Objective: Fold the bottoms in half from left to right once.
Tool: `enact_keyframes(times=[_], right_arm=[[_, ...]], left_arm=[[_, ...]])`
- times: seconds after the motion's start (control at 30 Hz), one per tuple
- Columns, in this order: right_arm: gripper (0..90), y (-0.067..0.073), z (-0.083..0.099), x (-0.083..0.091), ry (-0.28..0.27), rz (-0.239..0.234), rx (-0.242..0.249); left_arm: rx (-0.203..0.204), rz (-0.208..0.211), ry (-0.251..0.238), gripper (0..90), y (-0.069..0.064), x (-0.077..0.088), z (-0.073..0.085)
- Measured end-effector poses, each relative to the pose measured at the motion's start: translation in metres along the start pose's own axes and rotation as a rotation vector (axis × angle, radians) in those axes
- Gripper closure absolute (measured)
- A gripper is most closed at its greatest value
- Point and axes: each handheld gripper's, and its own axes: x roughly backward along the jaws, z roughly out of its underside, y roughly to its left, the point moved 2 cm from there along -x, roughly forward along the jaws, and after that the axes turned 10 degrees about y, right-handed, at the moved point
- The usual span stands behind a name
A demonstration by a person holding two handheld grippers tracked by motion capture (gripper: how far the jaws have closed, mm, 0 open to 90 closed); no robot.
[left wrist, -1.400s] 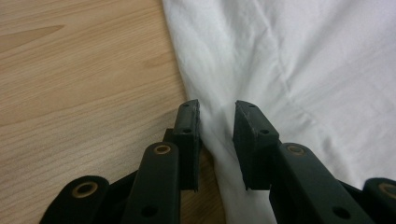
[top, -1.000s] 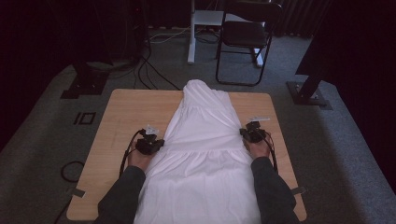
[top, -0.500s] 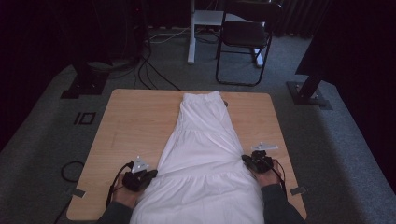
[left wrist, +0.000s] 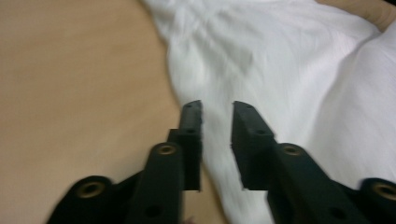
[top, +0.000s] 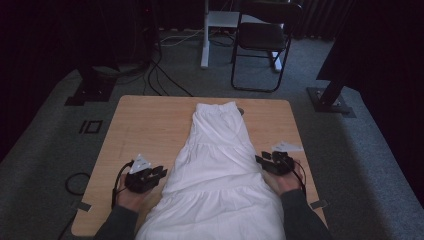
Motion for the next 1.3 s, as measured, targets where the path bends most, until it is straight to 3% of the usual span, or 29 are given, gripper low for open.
enact_keyframes(times=[0.03,0.1,0.17,0.2,0.23,0.27,0.33,0.4,0.43,0.47,0.5,0.53,0.57,0.67,0.7,0.73,0.8,0.97,1.0,1.07,1.13,1.23,1.27,1.3], right_arm=[[67.2,-0.002,-0.02,-0.016,0.008,-0.023,0.016],[66.1,-0.005,-0.037,-0.035,0.022,-0.048,0.009],[60.1,-0.008,-0.052,-0.054,0.05,-0.057,-0.004],[60.1,-0.008,-0.052,-0.054,0.05,-0.057,-0.004],[57.4,-0.01,-0.062,-0.071,0.053,-0.061,-0.026],[56.8,-0.01,-0.065,-0.077,0.056,-0.06,-0.032],[55.1,-0.01,-0.069,-0.089,0.046,-0.071,-0.034],[55.0,-0.009,-0.07,-0.099,0.076,-0.086,-0.053],[59.3,-0.008,-0.07,-0.102,0.098,-0.082,-0.048],[70.6,-0.008,-0.07,-0.105,0.125,-0.092,-0.034],[82.1,-0.007,-0.071,-0.105,0.145,-0.087,-0.008],[88.7,-0.005,-0.074,-0.101,0.146,-0.038,0.032],[89.3,-0.004,-0.078,-0.092,0.106,0.027,0.055],[89.6,-0.006,-0.09,-0.048,-0.118,0.174,0.054],[89.5,-0.007,-0.09,-0.041,-0.133,0.196,0.063],[89.5,-0.007,-0.09,-0.041,-0.133,0.196,0.063],[88.5,-0.016,-0.08,-0.055,-0.032,0.204,0.06],[84.0,-0.032,-0.049,-0.093,0.096,0.117,-0.028],[83.6,-0.033,-0.045,-0.097,0.105,0.108,-0.029],[82.6,-0.035,-0.042,-0.096,0.082,0.09,-0.05],[82.4,-0.035,-0.043,-0.096,0.088,0.087,-0.051],[82.4,-0.035,-0.043,-0.096,0.092,0.09,-0.053],[82.5,-0.034,-0.045,-0.096,0.106,0.097,-0.063],[82.5,-0.034,-0.045,-0.096,0.106,0.097,-0.063]], left_arm=[[-0.049,-0.002,0.026,80.9,-0.003,-0.016,-0.015],[-0.072,-0.008,0.08,80.7,-0.005,-0.035,-0.024],[-0.083,0.007,0.128,76.2,-0.007,-0.055,-0.026],[-0.083,0.007,0.128,74.3,-0.007,-0.055,-0.026],[-0.1,-0.007,0.17,73.0,-0.01,-0.071,-0.022],[-0.104,-0.01,0.183,71.6,-0.011,-0.075,-0.02],[-0.084,0.0,0.162,68.6,-0.013,-0.077,-0.018],[-0.084,-0.014,0.164,64.3,-0.012,-0.076,-0.018],[-0.08,-0.011,0.164,62.1,-0.011,-0.076,-0.017],[-0.073,-0.001,0.163,60.7,-0.01,-0.076,-0.017],[-0.063,0.006,0.16,60.4,-0.009,-0.076,-0.016],[-0.059,0.012,0.159,59.7,-0.008,-0.076,-0.016],[-0.056,0.013,0.158,59.2,-0.009,-0.075,-0.015],[-0.071,0.009,0.147,59.3,-0.012,-0.073,-0.011],[-0.071,0.012,0.143,59.3,-0.013,-0.073,-0.01],[-0.071,0.012,0.143,59.4,-0.013,-0.073,-0.01],[-0.076,0.006,0.148,60.1,-0.016,-0.071,-0.008],[-0.094,0.032,0.184,64.7,-0.019,-0.066,-0.007],[-0.105,0.001,0.174,63.8,-0.017,-0.061,-0.011],[-0.095,-0.039,0.107,59.7,-0.012,-0.054,-0.023],[-0.07,-0.037,0.059,57.7,-0.006,-0.05,-0.042],[-0.072,-0.03,0.05,55.2,-0.005,-0.052,-0.053],[-0.095,-0.026,0.049,54.3,-0.006,-0.072,-0.082],[-0.095,-0.026,0.049,54.4,-0.006,-0.072,-0.082]])
